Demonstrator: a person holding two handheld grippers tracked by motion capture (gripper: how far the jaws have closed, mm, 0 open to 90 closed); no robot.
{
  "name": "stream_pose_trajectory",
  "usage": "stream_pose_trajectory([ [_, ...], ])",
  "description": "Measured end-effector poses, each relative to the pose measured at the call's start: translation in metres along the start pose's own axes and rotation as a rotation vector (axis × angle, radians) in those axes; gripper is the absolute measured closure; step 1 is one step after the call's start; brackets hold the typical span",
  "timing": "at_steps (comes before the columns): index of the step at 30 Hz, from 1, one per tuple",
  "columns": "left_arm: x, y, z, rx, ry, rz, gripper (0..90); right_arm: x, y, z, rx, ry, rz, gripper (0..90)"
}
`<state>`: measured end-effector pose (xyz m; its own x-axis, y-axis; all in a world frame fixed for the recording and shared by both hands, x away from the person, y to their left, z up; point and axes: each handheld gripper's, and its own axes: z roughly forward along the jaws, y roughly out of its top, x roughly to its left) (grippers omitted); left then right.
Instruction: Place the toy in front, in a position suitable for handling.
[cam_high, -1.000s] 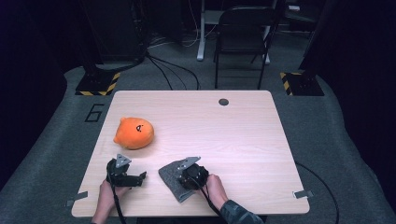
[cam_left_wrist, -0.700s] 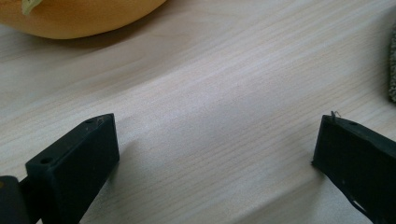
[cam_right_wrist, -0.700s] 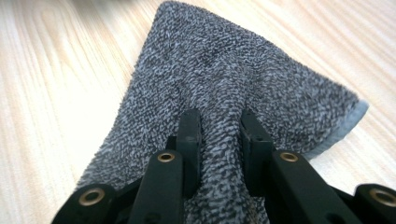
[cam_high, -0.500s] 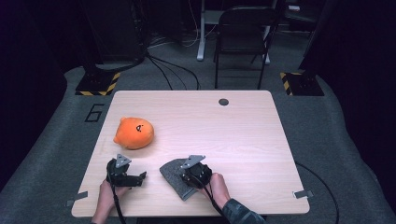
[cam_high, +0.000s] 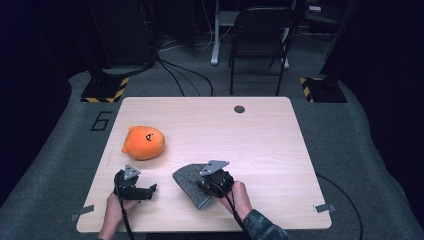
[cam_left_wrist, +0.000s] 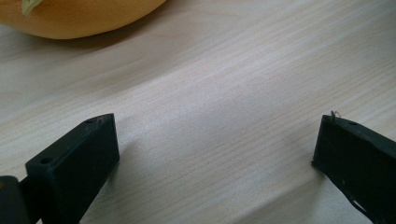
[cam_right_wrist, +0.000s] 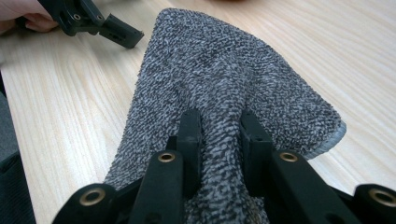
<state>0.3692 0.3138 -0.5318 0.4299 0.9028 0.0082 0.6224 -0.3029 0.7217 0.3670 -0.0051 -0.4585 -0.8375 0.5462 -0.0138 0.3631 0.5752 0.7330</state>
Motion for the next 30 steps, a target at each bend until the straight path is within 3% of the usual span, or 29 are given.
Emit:
stream_pose_trajectory([
  [3,0.000,0.000,0.000,0.000,0.000,0.000,0.1,-0.003,0.001,-0.006,-0.006,-0.008,-0.008,73.9],
  [22,0.000,0.000,0.000,0.001,-0.003,0.001,0.1,-0.039,-0.002,-0.043,-0.054,-0.087,0.063,73.9],
  [30,0.000,0.000,0.000,0.006,-0.005,0.002,0.0,-0.058,-0.012,-0.060,-0.053,-0.135,0.093,73.8],
])
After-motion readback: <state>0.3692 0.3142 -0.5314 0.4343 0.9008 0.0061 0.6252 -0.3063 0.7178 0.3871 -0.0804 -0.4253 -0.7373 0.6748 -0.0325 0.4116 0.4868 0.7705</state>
